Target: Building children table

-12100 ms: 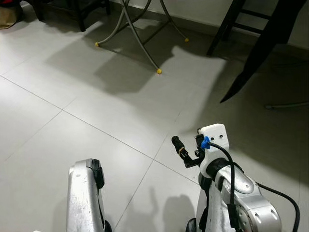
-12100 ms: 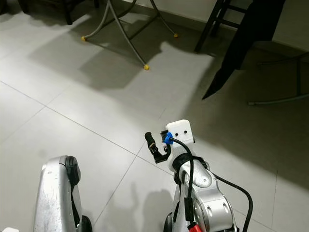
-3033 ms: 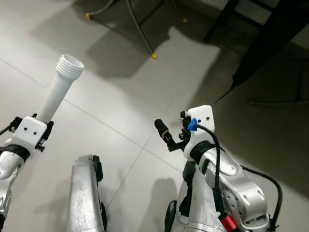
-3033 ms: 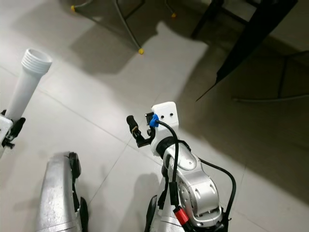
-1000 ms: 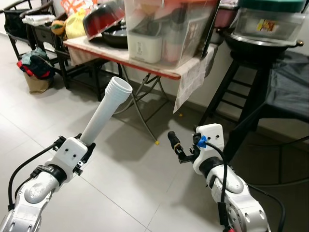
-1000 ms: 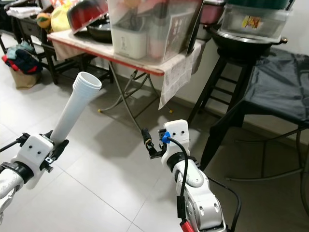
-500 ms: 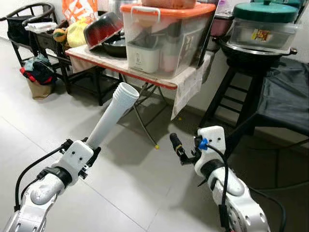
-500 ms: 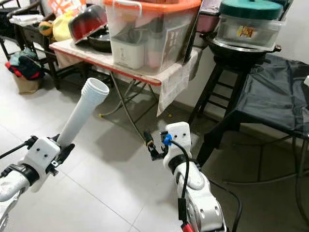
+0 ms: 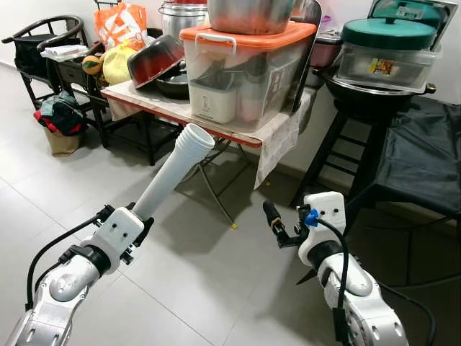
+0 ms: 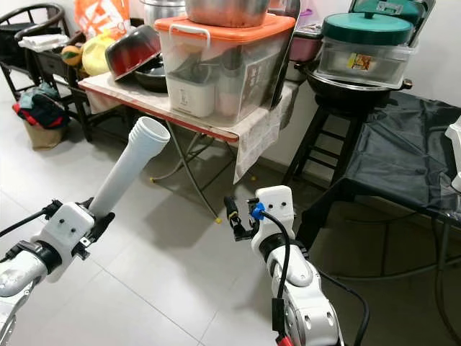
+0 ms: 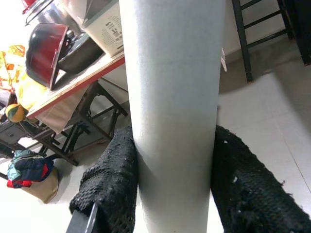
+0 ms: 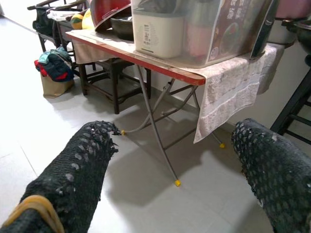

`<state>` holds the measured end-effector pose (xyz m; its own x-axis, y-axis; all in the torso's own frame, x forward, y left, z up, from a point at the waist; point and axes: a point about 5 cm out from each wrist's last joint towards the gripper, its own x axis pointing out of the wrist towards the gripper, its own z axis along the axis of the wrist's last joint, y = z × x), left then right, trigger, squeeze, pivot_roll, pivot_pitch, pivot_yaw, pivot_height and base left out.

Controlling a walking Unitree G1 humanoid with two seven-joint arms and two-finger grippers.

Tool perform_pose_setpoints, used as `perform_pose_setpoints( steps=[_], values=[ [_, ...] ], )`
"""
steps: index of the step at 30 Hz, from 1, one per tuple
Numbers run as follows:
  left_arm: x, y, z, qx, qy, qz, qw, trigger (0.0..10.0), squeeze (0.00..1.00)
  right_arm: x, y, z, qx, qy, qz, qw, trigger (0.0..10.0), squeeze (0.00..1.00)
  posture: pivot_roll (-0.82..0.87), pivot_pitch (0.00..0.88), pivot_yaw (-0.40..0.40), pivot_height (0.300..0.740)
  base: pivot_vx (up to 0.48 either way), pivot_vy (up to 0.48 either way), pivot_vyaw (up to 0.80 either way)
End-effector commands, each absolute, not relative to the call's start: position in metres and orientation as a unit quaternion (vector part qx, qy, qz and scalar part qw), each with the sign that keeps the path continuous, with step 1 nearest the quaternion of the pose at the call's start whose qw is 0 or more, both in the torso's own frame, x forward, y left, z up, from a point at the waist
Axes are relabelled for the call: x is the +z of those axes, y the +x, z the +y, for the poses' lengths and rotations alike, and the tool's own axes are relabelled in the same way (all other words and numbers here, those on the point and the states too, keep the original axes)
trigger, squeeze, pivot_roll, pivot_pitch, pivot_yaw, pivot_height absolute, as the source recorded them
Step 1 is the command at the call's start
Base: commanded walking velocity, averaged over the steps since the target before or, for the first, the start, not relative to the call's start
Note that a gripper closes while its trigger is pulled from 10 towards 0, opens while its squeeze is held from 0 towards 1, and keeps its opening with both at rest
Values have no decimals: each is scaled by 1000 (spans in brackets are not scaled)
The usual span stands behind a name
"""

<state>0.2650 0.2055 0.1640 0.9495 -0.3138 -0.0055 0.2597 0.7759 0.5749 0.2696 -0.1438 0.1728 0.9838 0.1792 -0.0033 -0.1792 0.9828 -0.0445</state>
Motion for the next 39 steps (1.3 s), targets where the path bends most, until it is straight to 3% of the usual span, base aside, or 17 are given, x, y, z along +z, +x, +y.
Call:
perform_pose_setpoints(
  steps=[1,9,22,33,39],
  values=[
    [162,264,205,-159,307,-42,937,10000,0,171,269,-147,82,-25,-1,996,10000,0,74,0,-52,740,0,0,0],
    [161,267,201,-166,310,-45,935,10000,0,171,268,-148,79,-27,-2,997,10000,0,65,0,-45,740,0,-105,0],
    [161,269,202,-155,309,-45,937,10000,0,172,268,-150,74,-48,-11,996,10000,0,67,0,-51,740,0,-447,0],
    [159,267,202,-153,308,-41,938,10000,0,173,271,-154,56,-54,-13,997,10000,0,68,0,-58,740,0,-480,783],
    [159,267,202,-152,307,-40,939,10000,0,172,271,-156,54,-63,-9,997,10000,0,67,0,-56,740,0,-480,266]
  ],
)
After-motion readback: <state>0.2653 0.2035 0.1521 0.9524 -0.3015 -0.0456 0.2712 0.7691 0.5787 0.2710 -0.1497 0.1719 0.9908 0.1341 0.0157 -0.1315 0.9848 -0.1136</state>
